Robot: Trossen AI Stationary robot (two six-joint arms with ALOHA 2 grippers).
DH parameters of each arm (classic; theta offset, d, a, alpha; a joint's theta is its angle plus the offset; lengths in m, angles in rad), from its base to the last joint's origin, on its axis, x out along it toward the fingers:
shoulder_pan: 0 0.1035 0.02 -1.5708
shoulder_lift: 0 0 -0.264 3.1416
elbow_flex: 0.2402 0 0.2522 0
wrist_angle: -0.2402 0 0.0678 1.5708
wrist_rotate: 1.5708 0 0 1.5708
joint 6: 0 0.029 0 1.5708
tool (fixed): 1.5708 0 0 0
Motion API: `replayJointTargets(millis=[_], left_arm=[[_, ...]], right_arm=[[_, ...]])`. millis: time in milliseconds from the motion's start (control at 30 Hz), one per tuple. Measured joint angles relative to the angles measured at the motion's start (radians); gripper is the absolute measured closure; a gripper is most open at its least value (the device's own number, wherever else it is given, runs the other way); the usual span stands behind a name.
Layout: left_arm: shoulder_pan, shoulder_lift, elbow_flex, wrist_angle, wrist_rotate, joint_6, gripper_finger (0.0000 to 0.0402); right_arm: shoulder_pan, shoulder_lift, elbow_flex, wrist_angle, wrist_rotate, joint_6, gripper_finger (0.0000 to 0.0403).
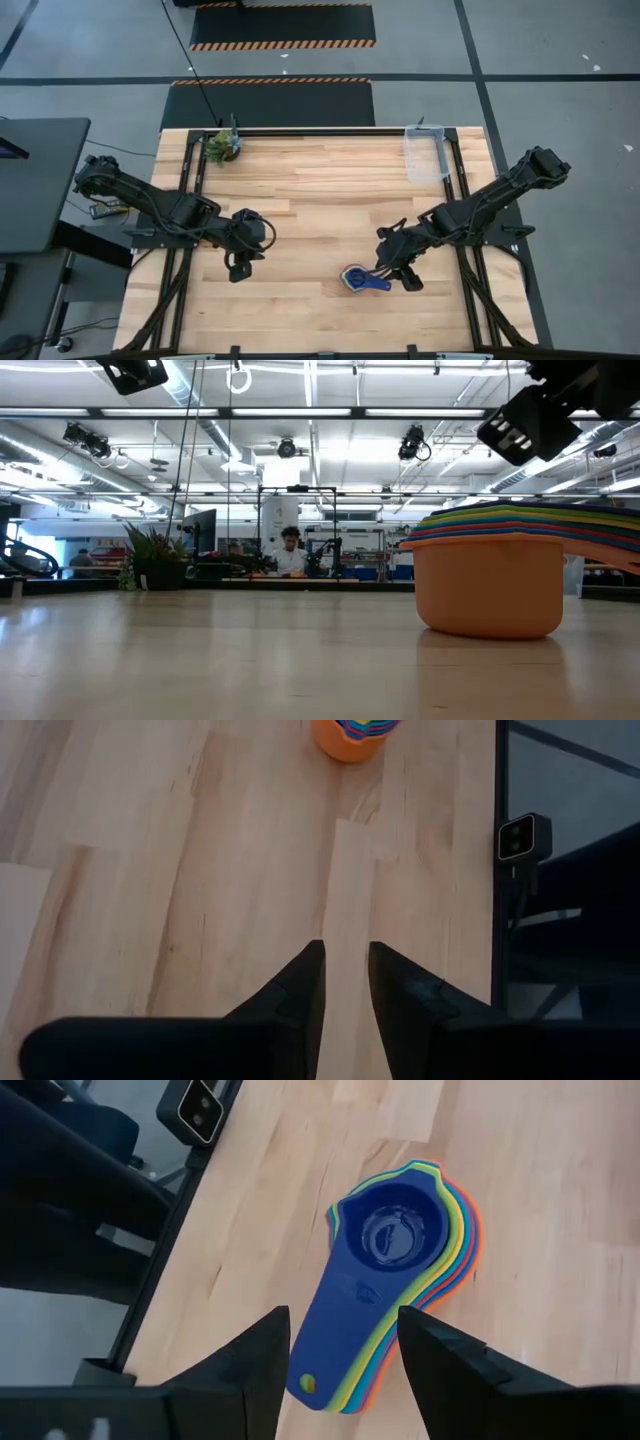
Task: Nest measuring cups in basket
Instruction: Put the stacked measuring cups into the bin
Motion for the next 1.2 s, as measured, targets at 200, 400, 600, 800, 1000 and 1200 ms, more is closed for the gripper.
replayJointTargets(millis=[200, 400, 600, 800, 1000, 1200], left_arm=[[0.000, 0.000, 0.000, 0.001, 0.000, -0.001, 0.0315], [0.000, 0.000, 0.000, 0.001, 0.000, -0.001, 0.0315], [0.000, 0.001, 0.000, 0.001, 0.000, -0.001, 0.0315], [0.000, 0.001, 0.000, 0.001, 0.000, -0.001, 0.0315], [0.000, 0.001, 0.000, 0.003, 0.000, -0.002, 0.0315], [0.000, 0.001, 0.000, 0.006, 0.000, -0.002, 0.0315]], right_arm=[[0.010, 0.000, 0.000, 0.000, 0.023, 0.006, 0.0210], [0.008, 0.000, 0.000, 0.001, 0.024, -0.007, 0.0210], [0.008, 0.000, 0.000, 0.044, 0.024, 0.003, 0.0209], [0.008, 0.000, 0.000, 0.063, 0.031, -0.012, 0.0210], [0.010, -0.001, 0.001, 0.051, 0.161, 0.081, 0.0210], [0.083, 0.007, 0.013, 0.028, 0.293, 0.257, 0.0209]])
